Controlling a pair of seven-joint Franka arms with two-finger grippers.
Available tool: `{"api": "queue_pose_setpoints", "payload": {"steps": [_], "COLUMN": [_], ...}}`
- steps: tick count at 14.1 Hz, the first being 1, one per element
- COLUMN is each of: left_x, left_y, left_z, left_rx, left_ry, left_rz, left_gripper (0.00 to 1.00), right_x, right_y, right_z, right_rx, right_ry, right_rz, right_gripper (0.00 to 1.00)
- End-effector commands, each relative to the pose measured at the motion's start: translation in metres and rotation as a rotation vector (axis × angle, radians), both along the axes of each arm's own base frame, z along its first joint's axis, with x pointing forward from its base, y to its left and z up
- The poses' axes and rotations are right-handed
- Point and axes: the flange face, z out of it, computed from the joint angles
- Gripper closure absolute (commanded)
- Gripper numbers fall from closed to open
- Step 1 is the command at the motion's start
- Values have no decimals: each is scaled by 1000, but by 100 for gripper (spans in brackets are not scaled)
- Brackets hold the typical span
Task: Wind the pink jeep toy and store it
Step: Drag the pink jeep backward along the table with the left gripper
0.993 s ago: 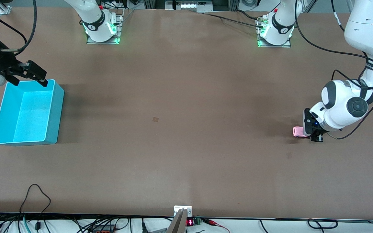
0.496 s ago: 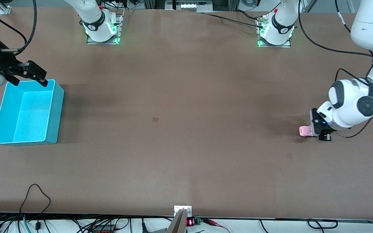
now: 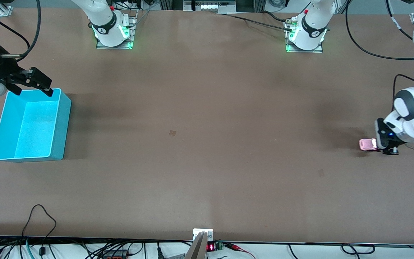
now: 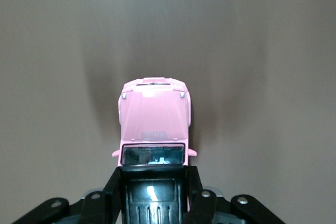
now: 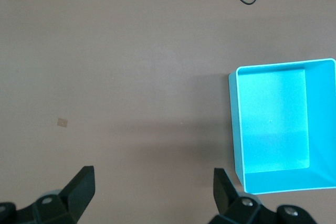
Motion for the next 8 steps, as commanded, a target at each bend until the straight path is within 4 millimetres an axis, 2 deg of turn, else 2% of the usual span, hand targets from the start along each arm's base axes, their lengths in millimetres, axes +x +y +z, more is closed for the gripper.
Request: {"api": "queue_pose_setpoints", "payload": {"steps": [1,4,8], "left_x": [-23,-29,-27], "left_y": [26,45,52], "left_z": [-55,-53,-51], "left_rx": [-38,-35,-32], "left_ry": [98,90,82], "left_rz": [-43,-35,-30], "left_gripper": [90,90,90], "right_x": [-2,-2,-2], "right_y": [0,0,0], "right_z": [6,6,6], "right_rx": [-16,-16,-16], "right_ry": [1,1,1], "right_rz": [10,10,10], "right_gripper": [0,0,0]}}
